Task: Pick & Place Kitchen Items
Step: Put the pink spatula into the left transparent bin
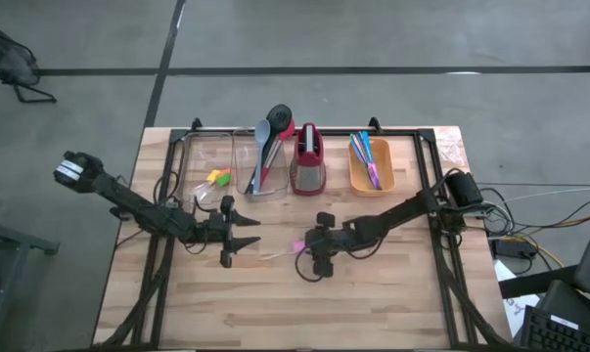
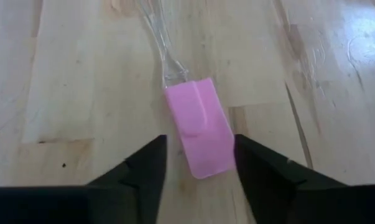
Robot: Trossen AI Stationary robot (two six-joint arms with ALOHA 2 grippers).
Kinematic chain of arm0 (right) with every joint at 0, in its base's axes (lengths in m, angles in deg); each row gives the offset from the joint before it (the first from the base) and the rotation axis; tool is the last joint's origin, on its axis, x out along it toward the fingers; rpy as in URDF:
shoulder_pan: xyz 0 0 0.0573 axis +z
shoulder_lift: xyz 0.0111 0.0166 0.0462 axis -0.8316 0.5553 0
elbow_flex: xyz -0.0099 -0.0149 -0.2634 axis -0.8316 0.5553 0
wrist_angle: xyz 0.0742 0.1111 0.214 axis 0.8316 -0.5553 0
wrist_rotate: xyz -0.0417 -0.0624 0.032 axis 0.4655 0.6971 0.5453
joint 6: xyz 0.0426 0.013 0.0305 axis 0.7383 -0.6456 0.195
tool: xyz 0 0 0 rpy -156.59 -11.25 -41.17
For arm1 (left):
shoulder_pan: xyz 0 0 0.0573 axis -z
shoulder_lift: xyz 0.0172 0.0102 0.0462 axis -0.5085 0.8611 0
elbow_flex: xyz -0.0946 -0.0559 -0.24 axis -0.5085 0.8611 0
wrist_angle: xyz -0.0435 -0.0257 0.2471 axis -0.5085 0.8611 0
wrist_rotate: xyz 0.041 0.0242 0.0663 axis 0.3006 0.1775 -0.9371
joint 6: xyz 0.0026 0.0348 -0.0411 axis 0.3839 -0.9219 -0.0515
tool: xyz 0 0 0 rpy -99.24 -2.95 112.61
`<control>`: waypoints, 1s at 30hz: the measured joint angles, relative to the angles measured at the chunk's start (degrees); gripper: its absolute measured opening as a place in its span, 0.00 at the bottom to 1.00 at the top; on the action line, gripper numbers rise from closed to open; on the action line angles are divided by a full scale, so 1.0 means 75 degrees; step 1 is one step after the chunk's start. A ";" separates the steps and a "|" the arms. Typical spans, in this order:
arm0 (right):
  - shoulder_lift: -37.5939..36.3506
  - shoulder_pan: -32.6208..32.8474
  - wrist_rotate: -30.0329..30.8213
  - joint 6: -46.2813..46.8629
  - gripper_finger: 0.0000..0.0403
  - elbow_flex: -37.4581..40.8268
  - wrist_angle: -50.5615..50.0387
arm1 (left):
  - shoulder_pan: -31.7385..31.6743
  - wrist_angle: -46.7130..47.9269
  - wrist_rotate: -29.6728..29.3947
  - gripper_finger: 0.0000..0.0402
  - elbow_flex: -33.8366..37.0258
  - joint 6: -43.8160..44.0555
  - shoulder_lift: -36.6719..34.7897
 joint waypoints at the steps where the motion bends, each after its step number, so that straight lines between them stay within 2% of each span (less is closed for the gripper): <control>1: 0.0000 0.0003 0.0008 0.0004 0.50 0.0000 0.0000 | -0.0003 0.0000 0.0000 0.49 0.0000 0.0000 0.0000; 8: 0.0321 -0.0038 0.0434 -0.0025 0.69 -0.0002 0.0093 | -0.0006 -0.0004 0.0001 0.49 0.0000 0.0012 0.0000; 14: 0.0542 -0.0125 0.0224 -0.0112 0.71 -0.0038 0.0194 | -0.0006 -0.0006 0.0003 0.49 0.0000 0.0015 0.0000; 20: 0.0545 -0.0184 -0.0259 -0.0115 0.53 -0.0038 0.0121 | -0.0006 -0.0009 0.0002 0.49 0.0000 0.0013 0.0000; 25: 0.0723 -0.0172 -0.0328 -0.0476 0.30 -0.0050 0.0046 | -0.0006 -0.0009 0.0001 0.49 0.0000 0.0013 0.0000; 29: 0.0793 -0.0169 -0.0505 -0.0794 0.08 -0.0050 0.0073 | -0.0006 -0.0009 0.0002 0.49 0.0000 0.0015 0.0000; 30: 0.0780 -0.0166 -0.0501 -0.0854 0.05 -0.0048 0.0073 | -0.0006 -0.0009 0.0002 0.49 0.0000 0.0015 0.0000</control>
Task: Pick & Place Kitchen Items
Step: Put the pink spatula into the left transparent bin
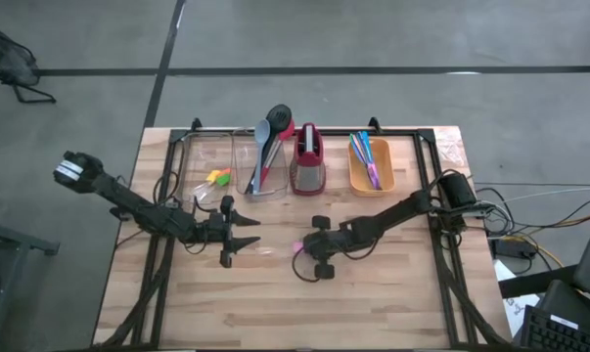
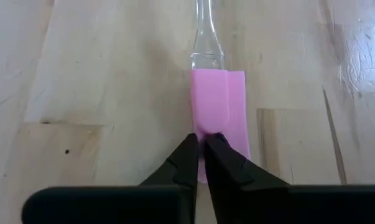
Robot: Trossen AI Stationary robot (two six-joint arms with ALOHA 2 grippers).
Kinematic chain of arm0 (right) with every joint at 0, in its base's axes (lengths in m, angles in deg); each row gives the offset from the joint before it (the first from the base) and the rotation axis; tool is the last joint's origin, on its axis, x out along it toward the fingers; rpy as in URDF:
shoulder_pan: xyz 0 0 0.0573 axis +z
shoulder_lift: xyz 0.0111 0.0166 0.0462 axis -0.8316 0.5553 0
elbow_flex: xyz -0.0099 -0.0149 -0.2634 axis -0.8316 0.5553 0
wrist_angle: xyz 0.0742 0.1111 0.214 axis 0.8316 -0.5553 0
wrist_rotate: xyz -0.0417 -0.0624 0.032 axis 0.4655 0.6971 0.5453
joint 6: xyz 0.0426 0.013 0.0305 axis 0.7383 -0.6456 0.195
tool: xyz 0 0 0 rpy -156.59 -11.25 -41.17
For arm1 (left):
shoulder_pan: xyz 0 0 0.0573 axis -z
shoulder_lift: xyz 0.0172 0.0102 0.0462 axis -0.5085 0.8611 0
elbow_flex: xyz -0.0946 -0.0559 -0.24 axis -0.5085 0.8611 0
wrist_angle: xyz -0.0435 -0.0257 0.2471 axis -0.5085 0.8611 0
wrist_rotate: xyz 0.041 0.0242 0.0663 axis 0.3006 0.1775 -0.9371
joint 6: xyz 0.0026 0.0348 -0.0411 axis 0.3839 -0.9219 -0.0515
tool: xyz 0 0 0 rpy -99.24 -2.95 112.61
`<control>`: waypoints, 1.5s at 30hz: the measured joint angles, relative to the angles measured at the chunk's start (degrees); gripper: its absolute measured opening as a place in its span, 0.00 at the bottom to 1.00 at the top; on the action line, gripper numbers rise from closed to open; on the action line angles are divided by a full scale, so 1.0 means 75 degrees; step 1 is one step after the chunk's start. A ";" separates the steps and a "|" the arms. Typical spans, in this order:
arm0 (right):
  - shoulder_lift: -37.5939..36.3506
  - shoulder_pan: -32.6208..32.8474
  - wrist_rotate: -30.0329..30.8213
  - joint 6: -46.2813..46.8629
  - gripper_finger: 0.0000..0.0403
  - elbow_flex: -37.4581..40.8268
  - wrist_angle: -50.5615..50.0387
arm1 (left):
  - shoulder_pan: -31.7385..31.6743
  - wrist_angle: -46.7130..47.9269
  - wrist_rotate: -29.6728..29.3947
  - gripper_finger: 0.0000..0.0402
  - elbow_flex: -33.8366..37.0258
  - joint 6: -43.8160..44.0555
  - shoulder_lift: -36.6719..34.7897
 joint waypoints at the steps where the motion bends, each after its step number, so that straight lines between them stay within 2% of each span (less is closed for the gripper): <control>1: -0.0034 0.0003 0.0003 -0.0008 0.04 0.0004 -0.0004 | 0.0000 0.0000 -0.0001 0.49 0.0000 0.0000 0.0000; 6: -0.0319 0.0020 0.0079 -0.0002 0.02 -0.0036 -0.0107 | 0.0000 0.0000 0.0001 0.49 0.0000 -0.0003 0.0000; 13: -0.0730 0.0280 0.0650 -0.0154 0.02 -0.0264 -0.0386 | 0.0000 0.0004 -0.0001 0.49 0.0000 -0.0003 -0.0003; 20: -0.0754 0.0457 0.0938 -0.0153 0.02 -0.0541 -0.0948 | 0.0003 0.0003 -0.0001 0.49 0.0003 0.0002 -0.0003; 27: -0.0759 0.0321 0.0882 0.0940 0.04 -0.0479 -0.1052 | 0.0001 0.0003 0.0001 0.49 0.0006 0.0032 -0.0003; 33: -0.0774 -0.0015 -0.0087 0.2239 0.18 -0.0478 -0.1050 | 0.0002 0.0003 0.0000 0.49 0.0009 0.0032 -0.0003; 43: -0.0780 -0.0482 -0.0214 0.2872 0.47 -0.0353 -0.1069 | 0.0003 0.0003 0.0001 0.49 0.0009 0.0104 -0.0003; 45: -0.0789 -0.0632 -0.0823 0.3226 0.51 -0.0302 -0.1065 | 0.0002 0.0003 0.0000 0.49 0.0009 0.0108 -0.0003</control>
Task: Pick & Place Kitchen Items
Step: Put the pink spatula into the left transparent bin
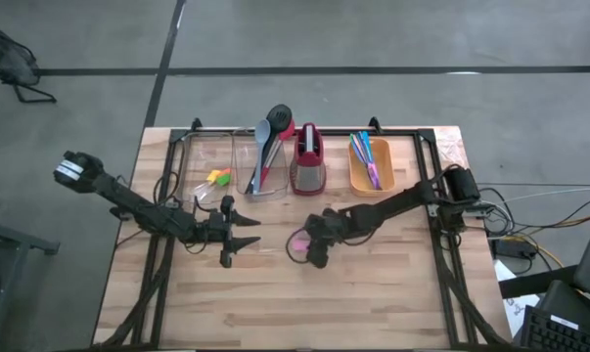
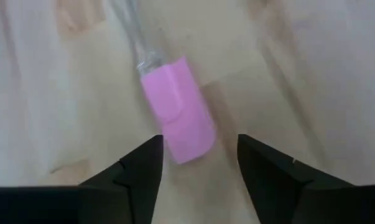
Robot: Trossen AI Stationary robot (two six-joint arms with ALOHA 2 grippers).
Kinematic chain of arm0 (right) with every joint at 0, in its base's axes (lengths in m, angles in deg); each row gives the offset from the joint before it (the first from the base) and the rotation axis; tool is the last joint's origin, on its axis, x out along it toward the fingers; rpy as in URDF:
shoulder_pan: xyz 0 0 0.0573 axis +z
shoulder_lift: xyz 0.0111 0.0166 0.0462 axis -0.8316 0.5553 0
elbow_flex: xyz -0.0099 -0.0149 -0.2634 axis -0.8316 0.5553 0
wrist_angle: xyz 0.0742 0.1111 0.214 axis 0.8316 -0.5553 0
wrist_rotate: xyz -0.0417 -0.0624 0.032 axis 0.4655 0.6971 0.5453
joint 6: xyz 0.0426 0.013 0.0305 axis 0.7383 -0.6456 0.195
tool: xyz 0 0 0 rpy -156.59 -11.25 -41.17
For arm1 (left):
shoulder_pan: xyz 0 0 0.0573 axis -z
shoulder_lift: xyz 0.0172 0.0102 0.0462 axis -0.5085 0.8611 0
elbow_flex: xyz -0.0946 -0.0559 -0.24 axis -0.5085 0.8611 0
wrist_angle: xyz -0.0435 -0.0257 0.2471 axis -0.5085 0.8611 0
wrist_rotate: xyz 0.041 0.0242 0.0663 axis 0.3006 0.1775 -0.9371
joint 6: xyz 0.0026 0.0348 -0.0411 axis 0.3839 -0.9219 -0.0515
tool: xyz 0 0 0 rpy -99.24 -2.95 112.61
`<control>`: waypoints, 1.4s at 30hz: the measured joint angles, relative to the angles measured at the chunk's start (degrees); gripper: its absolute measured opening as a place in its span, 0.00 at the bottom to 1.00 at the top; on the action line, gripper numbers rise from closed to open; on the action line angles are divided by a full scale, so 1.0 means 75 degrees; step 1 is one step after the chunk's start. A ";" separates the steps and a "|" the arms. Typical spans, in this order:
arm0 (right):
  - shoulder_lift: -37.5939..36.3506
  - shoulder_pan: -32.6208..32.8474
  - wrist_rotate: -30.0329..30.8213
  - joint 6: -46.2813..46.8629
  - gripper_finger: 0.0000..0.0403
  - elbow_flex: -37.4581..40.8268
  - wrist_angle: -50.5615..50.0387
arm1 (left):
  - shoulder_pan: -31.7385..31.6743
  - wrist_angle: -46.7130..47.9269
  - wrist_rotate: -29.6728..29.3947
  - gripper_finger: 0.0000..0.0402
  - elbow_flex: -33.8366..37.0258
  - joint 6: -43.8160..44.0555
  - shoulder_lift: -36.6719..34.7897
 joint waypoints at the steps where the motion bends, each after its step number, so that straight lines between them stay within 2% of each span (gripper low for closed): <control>1: 0.0000 -0.0079 -0.0373 0.0147 0.52 0.0038 0.0010 | -0.0001 0.0000 -0.0001 0.49 0.0000 0.0000 0.0000; 6: -0.0020 -0.0309 -0.1077 0.0237 0.53 0.0172 0.0067 | 0.0000 0.0000 -0.0002 0.49 0.0000 0.0003 0.0000; 15: -0.0002 -0.0325 -0.1184 0.0272 0.45 0.0204 0.0737 | 0.0000 -0.0004 -0.0002 0.49 0.0000 0.0005 0.0000; 22: 0.0478 -0.0315 -0.1238 0.0793 0.40 0.0169 0.0885 | -0.0002 -0.0037 -0.0005 0.49 -0.0009 0.0006 0.0000; 28: 0.0893 -0.0304 -0.1543 0.0770 0.37 0.0163 0.1366 | 0.0001 -0.0044 -0.0008 0.49 -0.0009 0.0003 0.0000; 35: 0.0886 -0.0092 -0.1784 0.0671 0.29 0.0164 0.1403 | -0.0002 -0.0041 -0.0008 0.49 -0.0009 0.0003 0.0000; 38: 0.0896 0.0034 -0.1791 0.0162 0.25 0.0175 0.1397 | 0.0000 -0.0041 -0.0008 0.49 -0.0009 0.0003 0.0000; 42: 0.0918 0.0161 -0.1785 -0.0039 0.15 0.0179 0.1390 | 0.0000 -0.0040 -0.0007 0.49 -0.0009 0.0003 0.0000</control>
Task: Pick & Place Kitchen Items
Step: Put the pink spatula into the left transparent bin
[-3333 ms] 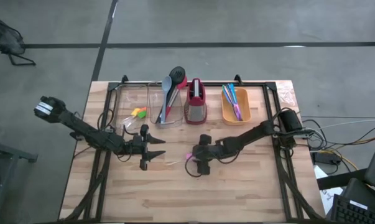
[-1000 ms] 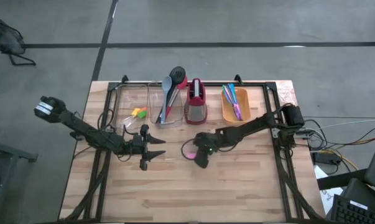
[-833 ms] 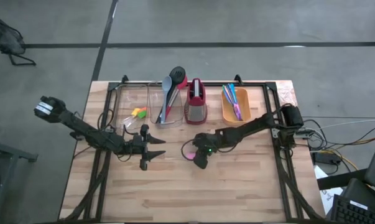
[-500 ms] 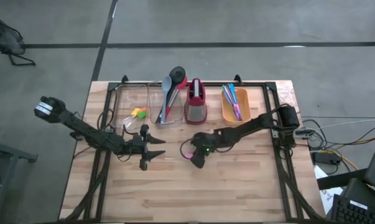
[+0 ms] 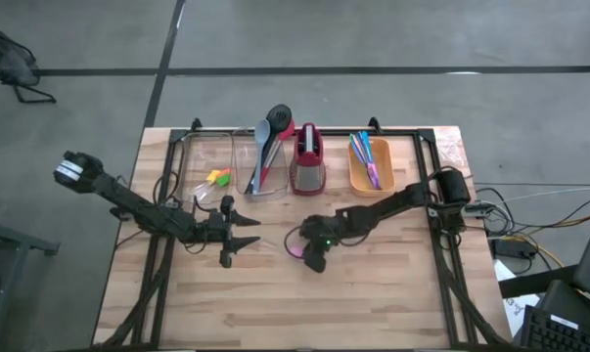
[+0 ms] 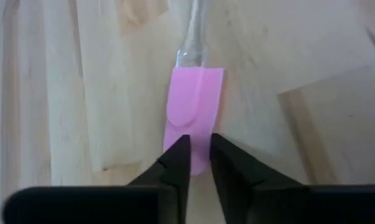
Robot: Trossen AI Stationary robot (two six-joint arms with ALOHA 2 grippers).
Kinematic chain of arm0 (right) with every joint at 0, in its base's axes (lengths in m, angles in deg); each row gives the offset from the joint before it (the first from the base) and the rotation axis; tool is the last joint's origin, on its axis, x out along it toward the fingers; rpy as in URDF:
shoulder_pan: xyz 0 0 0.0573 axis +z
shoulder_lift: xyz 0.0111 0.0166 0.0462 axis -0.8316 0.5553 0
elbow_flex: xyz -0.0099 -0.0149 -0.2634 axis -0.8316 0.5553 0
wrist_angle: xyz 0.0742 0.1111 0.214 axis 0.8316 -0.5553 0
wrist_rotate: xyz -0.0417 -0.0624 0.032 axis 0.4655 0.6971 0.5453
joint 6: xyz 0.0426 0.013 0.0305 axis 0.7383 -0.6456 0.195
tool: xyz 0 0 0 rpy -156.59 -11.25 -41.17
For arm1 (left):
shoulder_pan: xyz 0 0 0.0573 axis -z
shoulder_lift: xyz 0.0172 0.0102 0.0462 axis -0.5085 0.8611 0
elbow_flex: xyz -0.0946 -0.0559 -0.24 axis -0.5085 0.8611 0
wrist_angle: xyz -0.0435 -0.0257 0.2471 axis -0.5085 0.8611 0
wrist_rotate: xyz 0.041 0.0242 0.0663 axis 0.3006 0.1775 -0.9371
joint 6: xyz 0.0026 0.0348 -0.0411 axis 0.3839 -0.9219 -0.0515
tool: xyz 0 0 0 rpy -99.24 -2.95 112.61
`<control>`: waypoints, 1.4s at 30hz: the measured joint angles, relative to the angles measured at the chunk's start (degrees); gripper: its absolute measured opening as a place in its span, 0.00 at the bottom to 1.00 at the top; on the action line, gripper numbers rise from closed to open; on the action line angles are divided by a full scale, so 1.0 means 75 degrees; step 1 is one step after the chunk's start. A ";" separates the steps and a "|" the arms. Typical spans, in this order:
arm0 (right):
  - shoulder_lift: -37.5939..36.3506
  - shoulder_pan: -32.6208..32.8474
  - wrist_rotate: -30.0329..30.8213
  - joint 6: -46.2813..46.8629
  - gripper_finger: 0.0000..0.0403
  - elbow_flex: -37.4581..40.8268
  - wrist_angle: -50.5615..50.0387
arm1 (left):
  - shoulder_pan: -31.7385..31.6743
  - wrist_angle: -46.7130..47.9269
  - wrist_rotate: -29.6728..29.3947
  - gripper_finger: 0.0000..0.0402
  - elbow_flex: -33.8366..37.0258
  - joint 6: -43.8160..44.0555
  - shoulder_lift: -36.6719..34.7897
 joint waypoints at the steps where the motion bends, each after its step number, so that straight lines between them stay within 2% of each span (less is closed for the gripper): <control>1: 0.0000 0.0027 0.0003 -0.0009 0.11 0.0003 -0.0007 | 0.0000 0.0002 -0.0001 0.49 0.0000 0.0000 0.0000; 3: 0.0000 0.0072 0.0039 -0.0012 0.04 0.0010 -0.0016 | -0.0002 0.0002 -0.0001 0.49 0.0000 0.0000 0.0000; 6: -0.0010 0.0127 0.0172 -0.0068 0.03 0.0013 -0.0016 | -0.0002 0.0002 -0.0001 0.49 0.0000 0.0000 0.0000; 19: -0.0921 0.0484 0.0769 -0.0424 0.02 0.0077 -0.0326 | 0.0000 0.0053 0.0002 0.49 0.0003 -0.0003 0.0000; 31: -0.1192 0.0833 0.1465 -0.0565 0.02 0.0045 -0.0428 | -0.0002 0.0289 0.0060 0.49 0.0009 0.0162 0.0000; 42: -0.2069 0.1186 0.2159 -0.0651 0.02 0.0033 -0.0957 | -0.0002 0.0455 -0.0009 0.49 0.0009 0.0499 0.0001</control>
